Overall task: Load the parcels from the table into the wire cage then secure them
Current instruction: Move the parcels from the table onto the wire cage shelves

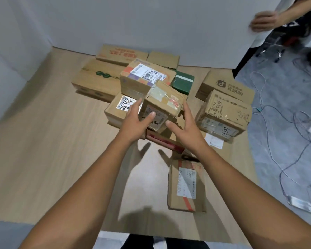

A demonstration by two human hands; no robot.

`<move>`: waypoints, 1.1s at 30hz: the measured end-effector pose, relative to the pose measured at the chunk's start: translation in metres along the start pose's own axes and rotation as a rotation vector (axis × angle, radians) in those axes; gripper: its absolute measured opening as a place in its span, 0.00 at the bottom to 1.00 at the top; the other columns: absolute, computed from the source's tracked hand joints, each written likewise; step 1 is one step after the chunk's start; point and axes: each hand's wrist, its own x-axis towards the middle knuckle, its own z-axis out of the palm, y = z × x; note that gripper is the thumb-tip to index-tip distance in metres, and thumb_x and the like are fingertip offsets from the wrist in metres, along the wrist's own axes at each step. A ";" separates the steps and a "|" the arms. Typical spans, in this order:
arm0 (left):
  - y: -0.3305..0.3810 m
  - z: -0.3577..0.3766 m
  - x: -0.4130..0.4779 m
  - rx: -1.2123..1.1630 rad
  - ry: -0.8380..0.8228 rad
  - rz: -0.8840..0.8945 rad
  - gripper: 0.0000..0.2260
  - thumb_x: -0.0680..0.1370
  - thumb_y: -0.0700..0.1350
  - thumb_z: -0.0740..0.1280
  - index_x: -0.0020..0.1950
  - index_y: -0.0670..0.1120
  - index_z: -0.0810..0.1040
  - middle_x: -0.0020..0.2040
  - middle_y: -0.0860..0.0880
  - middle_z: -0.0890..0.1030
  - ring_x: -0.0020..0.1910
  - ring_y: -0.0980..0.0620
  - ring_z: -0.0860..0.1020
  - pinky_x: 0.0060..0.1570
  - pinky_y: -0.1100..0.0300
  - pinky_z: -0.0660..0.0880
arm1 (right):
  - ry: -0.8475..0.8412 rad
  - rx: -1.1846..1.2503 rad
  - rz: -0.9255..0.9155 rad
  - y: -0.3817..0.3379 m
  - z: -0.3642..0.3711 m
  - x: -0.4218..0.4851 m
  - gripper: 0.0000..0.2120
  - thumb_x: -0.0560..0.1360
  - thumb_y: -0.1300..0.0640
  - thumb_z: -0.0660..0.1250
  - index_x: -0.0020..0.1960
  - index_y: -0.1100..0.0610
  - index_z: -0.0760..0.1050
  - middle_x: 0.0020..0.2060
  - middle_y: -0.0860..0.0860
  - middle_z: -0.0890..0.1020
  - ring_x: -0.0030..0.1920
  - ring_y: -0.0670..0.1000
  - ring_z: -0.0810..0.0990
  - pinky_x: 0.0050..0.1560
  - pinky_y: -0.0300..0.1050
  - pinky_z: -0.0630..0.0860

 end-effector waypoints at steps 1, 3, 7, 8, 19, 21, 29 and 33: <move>-0.001 0.001 0.001 -0.025 -0.038 0.023 0.32 0.81 0.56 0.70 0.82 0.56 0.60 0.79 0.51 0.68 0.77 0.52 0.67 0.76 0.47 0.66 | 0.008 0.030 -0.004 0.000 0.005 0.001 0.45 0.78 0.39 0.70 0.82 0.36 0.43 0.75 0.32 0.58 0.74 0.36 0.57 0.73 0.43 0.58; 0.000 0.003 -0.001 -0.050 -0.049 0.054 0.29 0.83 0.52 0.68 0.81 0.54 0.62 0.77 0.51 0.71 0.75 0.52 0.69 0.74 0.44 0.70 | 0.035 0.063 -0.013 0.000 0.011 0.001 0.45 0.78 0.40 0.71 0.81 0.33 0.42 0.73 0.27 0.56 0.73 0.34 0.58 0.69 0.39 0.60; 0.002 0.003 -0.024 -0.067 0.079 0.068 0.22 0.84 0.50 0.66 0.78 0.56 0.68 0.71 0.50 0.74 0.62 0.69 0.75 0.55 0.71 0.77 | 0.067 0.054 -0.061 -0.004 0.010 -0.004 0.42 0.77 0.39 0.69 0.79 0.27 0.44 0.73 0.29 0.59 0.75 0.38 0.60 0.71 0.46 0.64; 0.002 0.002 -0.033 -0.085 0.116 0.061 0.21 0.83 0.51 0.66 0.77 0.56 0.70 0.69 0.49 0.75 0.58 0.72 0.76 0.48 0.75 0.75 | 0.051 0.051 -0.076 -0.005 0.008 -0.003 0.41 0.77 0.38 0.69 0.80 0.29 0.45 0.76 0.35 0.60 0.77 0.40 0.60 0.74 0.50 0.65; -0.020 0.017 -0.210 -0.629 0.757 -0.237 0.29 0.76 0.63 0.71 0.73 0.58 0.67 0.66 0.51 0.82 0.61 0.49 0.83 0.55 0.48 0.83 | -0.565 0.121 -0.366 -0.022 0.082 -0.061 0.39 0.73 0.38 0.67 0.79 0.32 0.53 0.63 0.42 0.66 0.71 0.45 0.71 0.76 0.51 0.68; -0.029 0.028 -0.262 -0.627 0.904 -0.284 0.28 0.77 0.63 0.71 0.74 0.59 0.66 0.65 0.54 0.82 0.61 0.51 0.84 0.53 0.53 0.83 | -0.715 0.107 -0.411 -0.022 0.102 -0.094 0.39 0.75 0.41 0.68 0.80 0.34 0.53 0.64 0.45 0.67 0.71 0.43 0.69 0.76 0.51 0.67; -0.045 0.081 -0.462 -0.543 1.596 -0.484 0.27 0.77 0.65 0.69 0.74 0.58 0.68 0.64 0.55 0.83 0.62 0.52 0.83 0.64 0.43 0.79 | -1.308 -0.039 -0.634 -0.020 0.168 -0.266 0.39 0.79 0.52 0.72 0.82 0.40 0.53 0.70 0.49 0.66 0.75 0.48 0.68 0.78 0.53 0.65; -0.038 0.127 -0.552 -0.532 1.889 -0.560 0.25 0.79 0.59 0.68 0.74 0.53 0.69 0.62 0.56 0.83 0.60 0.55 0.83 0.59 0.53 0.80 | -1.555 -0.111 -0.727 -0.008 0.179 -0.365 0.38 0.79 0.50 0.71 0.83 0.44 0.56 0.70 0.47 0.66 0.73 0.44 0.68 0.78 0.44 0.63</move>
